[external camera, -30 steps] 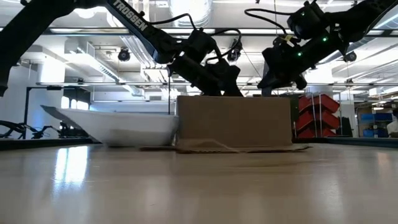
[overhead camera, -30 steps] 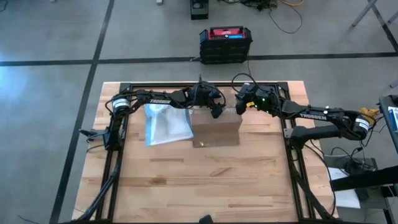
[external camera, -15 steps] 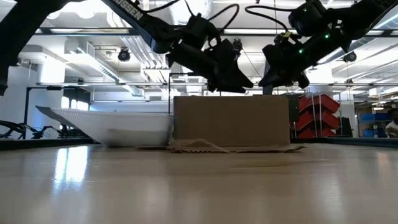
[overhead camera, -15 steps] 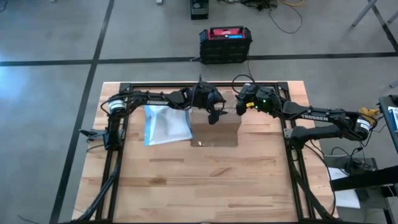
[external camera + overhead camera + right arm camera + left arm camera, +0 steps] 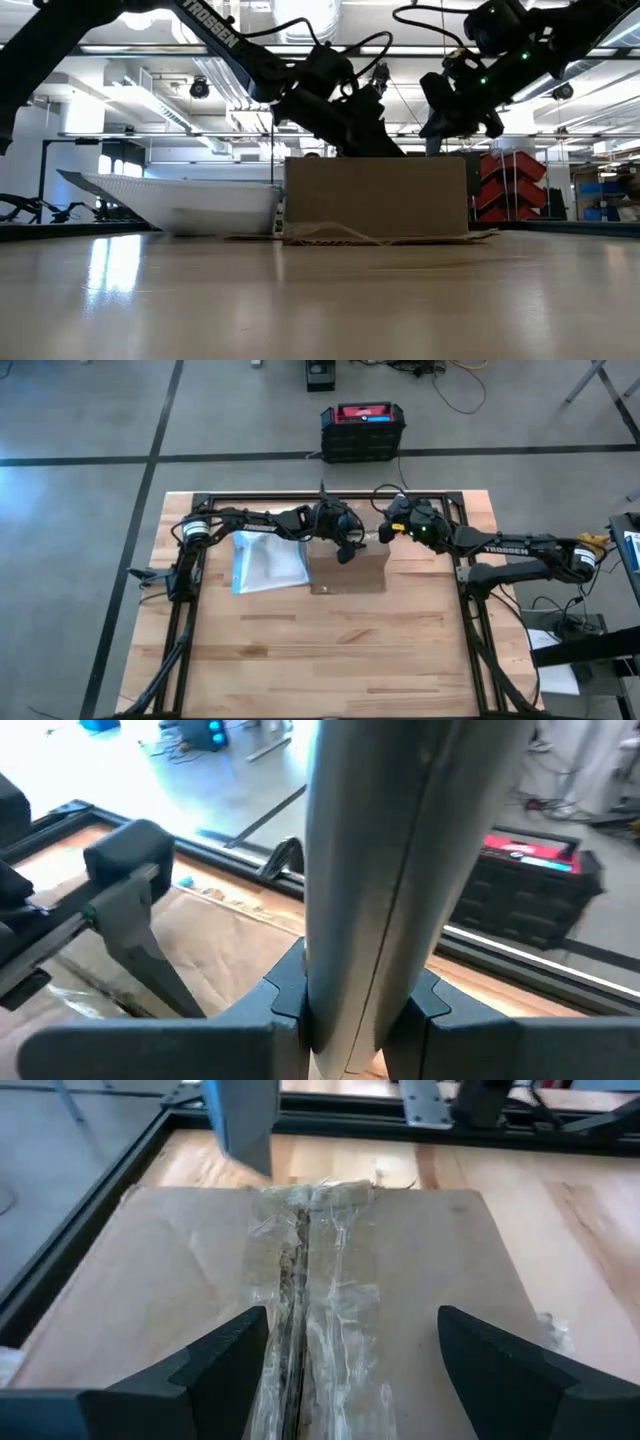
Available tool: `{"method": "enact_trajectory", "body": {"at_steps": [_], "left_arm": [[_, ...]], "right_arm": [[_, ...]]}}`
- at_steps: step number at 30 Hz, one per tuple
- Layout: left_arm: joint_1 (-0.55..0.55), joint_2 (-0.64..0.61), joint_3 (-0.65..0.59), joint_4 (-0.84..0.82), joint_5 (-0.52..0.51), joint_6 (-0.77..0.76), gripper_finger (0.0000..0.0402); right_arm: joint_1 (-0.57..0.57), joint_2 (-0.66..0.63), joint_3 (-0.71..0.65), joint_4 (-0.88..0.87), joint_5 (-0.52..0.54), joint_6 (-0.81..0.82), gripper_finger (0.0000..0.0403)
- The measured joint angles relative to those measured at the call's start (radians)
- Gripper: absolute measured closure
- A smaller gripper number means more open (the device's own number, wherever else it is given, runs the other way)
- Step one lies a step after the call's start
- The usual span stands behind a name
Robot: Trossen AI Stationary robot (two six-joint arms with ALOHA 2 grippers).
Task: Pack items into zip bag
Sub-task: Break down the brown box until it is flat
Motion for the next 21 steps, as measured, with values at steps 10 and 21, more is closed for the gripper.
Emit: {"method": "enact_trajectory", "body": {"at_steps": [10,21], "left_arm": [[0.003,0.01,0.001,0.0,-0.011,-0.038,0.0125],[0.003,0.013,0.001,-0.001,-0.011,-0.037,0.0125]], "right_arm": [[0.032,0.072,0.0,0.123,0.162,0.053,0.0346],[0.062,0.167,0.0,0.181,0.234,0.06,0.0346]]}}
